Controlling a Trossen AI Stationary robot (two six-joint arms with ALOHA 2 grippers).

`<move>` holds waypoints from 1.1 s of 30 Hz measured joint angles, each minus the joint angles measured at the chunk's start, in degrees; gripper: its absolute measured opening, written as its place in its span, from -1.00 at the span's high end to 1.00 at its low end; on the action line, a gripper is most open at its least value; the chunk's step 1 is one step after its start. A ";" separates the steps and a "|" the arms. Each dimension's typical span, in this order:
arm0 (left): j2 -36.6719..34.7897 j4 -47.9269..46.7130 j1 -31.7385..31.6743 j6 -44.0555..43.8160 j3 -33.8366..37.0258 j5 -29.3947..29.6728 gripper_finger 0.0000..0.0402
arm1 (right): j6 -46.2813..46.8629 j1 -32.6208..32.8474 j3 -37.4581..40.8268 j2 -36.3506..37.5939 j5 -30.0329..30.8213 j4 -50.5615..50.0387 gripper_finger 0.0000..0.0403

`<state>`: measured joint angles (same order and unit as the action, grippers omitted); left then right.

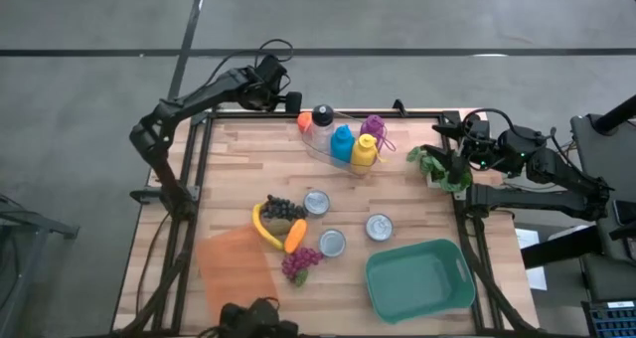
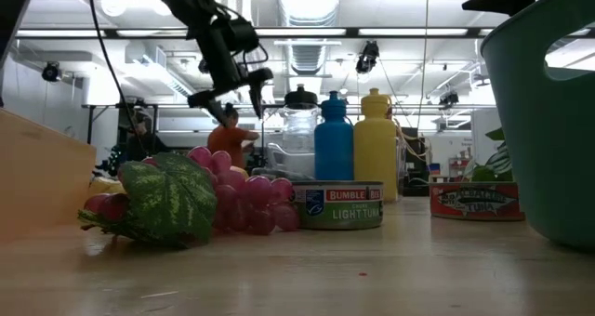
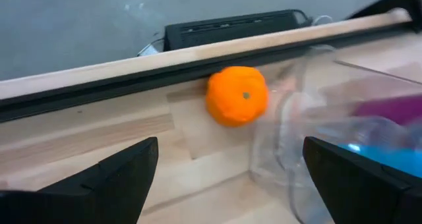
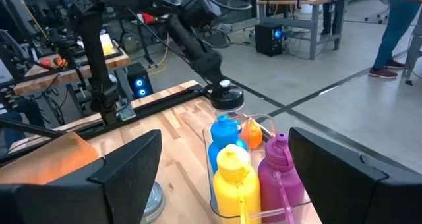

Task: Pick & Place Food Item
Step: Put the orange into the orange bin

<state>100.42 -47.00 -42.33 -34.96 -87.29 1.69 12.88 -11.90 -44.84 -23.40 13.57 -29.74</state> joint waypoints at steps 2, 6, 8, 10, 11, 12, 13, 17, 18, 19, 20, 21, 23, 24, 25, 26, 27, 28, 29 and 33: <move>0.81 0.06 -1.14 0.12 0.00 -0.08 -0.91 | 0.00 0.00 0.00 0.00 0.00 -0.02 -0.63; 2.47 2.41 -3.16 1.93 0.50 -3.80 -0.91 | 0.00 -0.01 0.00 0.00 0.02 0.00 -0.63; 3.47 5.08 -4.15 3.49 0.92 -6.31 -0.91 | 0.00 0.00 0.02 0.00 0.02 -0.02 -0.63; 4.56 7.82 -5.04 4.76 1.48 -9.16 -0.91 | 0.00 -0.02 0.00 0.00 0.02 0.00 -0.63; 5.21 8.77 -5.51 5.28 1.49 -10.75 -0.91 | 0.01 0.00 0.01 0.00 0.02 0.00 -0.63; 5.92 9.37 -5.98 5.85 1.49 -12.32 -0.91 | 0.00 0.00 0.00 0.01 0.00 -0.01 -0.63; 6.69 9.71 -6.29 6.46 1.60 -13.64 -0.91 | 0.00 -0.01 0.00 0.00 0.02 0.00 -0.63; 9.63 11.39 -6.94 8.15 1.64 -17.24 -0.91 | 0.00 -0.02 0.00 0.00 0.02 0.00 -0.63; 10.34 12.18 -6.96 8.17 1.64 -18.14 -0.91 | 0.00 -0.02 0.00 0.00 0.02 0.00 -0.63; 11.12 12.91 -6.99 8.17 1.64 -19.06 -0.91 | 0.00 0.00 0.00 0.00 -0.01 0.00 -0.63; 11.87 13.95 -6.99 8.17 1.64 -19.83 -0.91 | 0.00 -0.02 0.00 0.00 0.02 0.00 -0.63; 12.49 14.90 -6.99 8.17 1.64 -20.88 -0.91 | 0.00 -0.01 0.02 0.00 0.00 0.00 -0.63; 13.59 15.99 -6.99 8.12 1.44 -22.54 -0.91 | 0.00 -0.01 0.00 0.01 0.02 0.00 -0.63; 14.05 16.16 -6.99 7.76 1.05 -22.85 -0.91 | 0.00 -0.01 0.00 0.01 0.01 0.00 -0.63; 14.27 16.57 -6.99 7.67 0.85 -22.91 -0.91 | 0.00 0.00 0.00 0.00 0.00 -0.02 -0.63; 14.29 16.77 -6.98 7.49 0.81 -22.90 -0.91 | 0.00 -0.02 0.00 0.00 0.02 0.00 -0.63; 14.29 17.22 -6.87 7.48 0.77 -22.67 -0.91 | 0.00 0.00 0.02 0.00 0.02 0.00 -0.63; 14.28 17.95 -6.77 7.31 0.66 -22.16 -0.91 | 0.00 -0.02 0.00 0.00 0.02 0.00 -0.63; 14.27 18.12 -6.72 6.94 0.61 -21.74 -0.91 | 0.00 0.00 0.00 0.00 0.00 0.00 -0.63; 14.27 14.62 -6.52 3.57 0.12 -20.92 -0.91 | 0.00 0.00 0.00 0.00 0.02 -0.01 -0.63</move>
<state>114.69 -32.37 -48.85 -31.39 -87.17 -19.22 12.88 -11.90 -44.84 -23.40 13.58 -29.75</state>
